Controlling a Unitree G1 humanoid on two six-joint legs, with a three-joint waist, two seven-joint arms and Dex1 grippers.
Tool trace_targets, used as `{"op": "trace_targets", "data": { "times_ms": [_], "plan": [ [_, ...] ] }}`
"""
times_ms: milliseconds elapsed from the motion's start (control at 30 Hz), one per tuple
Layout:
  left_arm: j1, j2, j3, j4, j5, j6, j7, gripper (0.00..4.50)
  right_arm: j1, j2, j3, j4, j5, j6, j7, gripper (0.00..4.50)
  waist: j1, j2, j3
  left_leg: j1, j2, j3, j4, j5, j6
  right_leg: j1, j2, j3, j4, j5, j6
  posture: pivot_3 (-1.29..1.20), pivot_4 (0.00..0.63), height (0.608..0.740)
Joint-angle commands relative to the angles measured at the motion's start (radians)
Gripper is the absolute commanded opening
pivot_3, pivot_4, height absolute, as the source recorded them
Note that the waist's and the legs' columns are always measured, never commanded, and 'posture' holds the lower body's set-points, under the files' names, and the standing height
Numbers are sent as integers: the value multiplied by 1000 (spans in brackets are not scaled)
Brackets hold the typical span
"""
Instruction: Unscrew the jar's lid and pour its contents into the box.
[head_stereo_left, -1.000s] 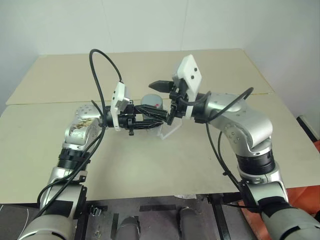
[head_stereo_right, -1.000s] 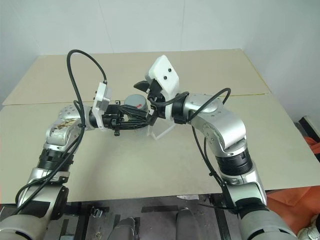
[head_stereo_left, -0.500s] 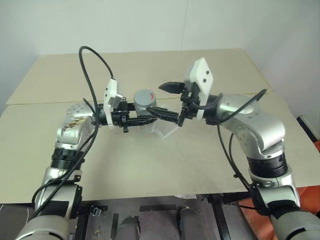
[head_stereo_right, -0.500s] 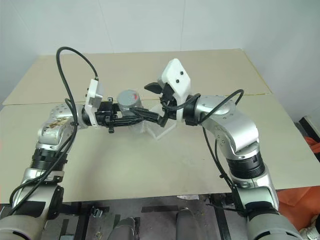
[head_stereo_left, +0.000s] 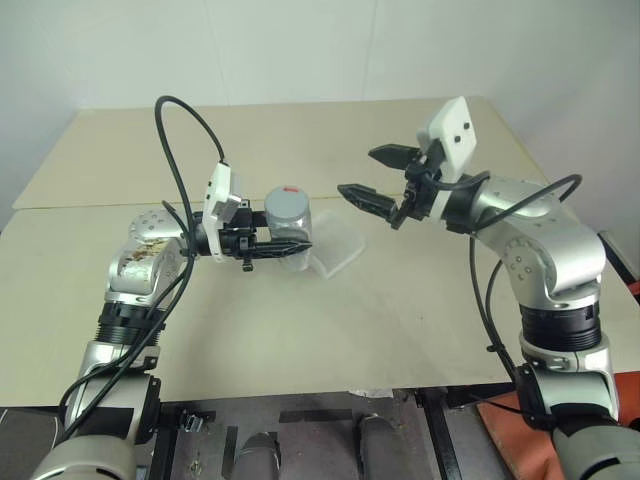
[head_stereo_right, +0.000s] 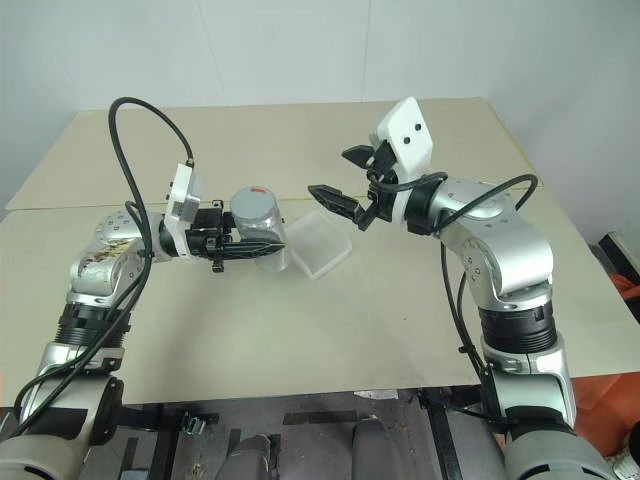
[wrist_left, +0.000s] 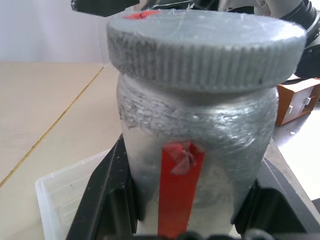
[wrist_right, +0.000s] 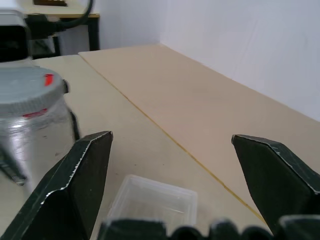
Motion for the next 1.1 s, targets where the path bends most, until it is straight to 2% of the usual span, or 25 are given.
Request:
{"op": "trace_targets", "data": {
  "times_ms": [33, 233, 433, 700, 867, 1100],
  "plan": [
    [-31, -15, 9, 7, -1, -15, 13, 1929, -5, 2, -24, -116, 75, 19, 24, 4465, 0, 0, 0, 0, 0, 0, 0, 0, 0, 0, 0, 0, 0, 0, 0, 0, 150, 740],
    [-54, -46, -6, 33, 10, -30, 16, 1929, -30, 60, 44, -164, 90, 57, -23, 4465, -1, 0, 0, 0, 0, 0, 0, 0, 0, 0, 0, 0, 0, 0, 0, 0, 150, 740],
    [-57, -56, -9, 27, 11, -29, 12, 1929, -90, 133, 135, -78, 1, 26, -77, 4465, -1, 0, 0, 0, 0, 0, 0, 0, 0, 0, 0, 0, 0, 0, 0, 0, 150, 740],
    [-48, -46, -2, 12, 8, -26, 9, 1929, -130, 206, 157, 4, -63, 1, -98, 4465, -1, 0, 0, 0, 0, 0, 0, 0, 0, 0, 0, 0, 1, 0, 0, 0, 150, 740],
    [-37, -37, 1, -1, 5, -24, 9, 1929, -127, 214, 142, 22, -76, -3, -98, 4465, -2, 0, 0, 0, 0, 0, 0, 0, 0, 0, 0, 0, 1, 0, 0, 0, 150, 740],
    [-27, -26, 3, -9, 1, -23, 10, 1929, -114, 164, 98, 26, -73, -11, -72, 4465, -1, 0, 0, 0, 0, 0, 0, 0, 0, 0, 0, 0, 1, 0, 0, 0, 150, 740]
  ]
}}
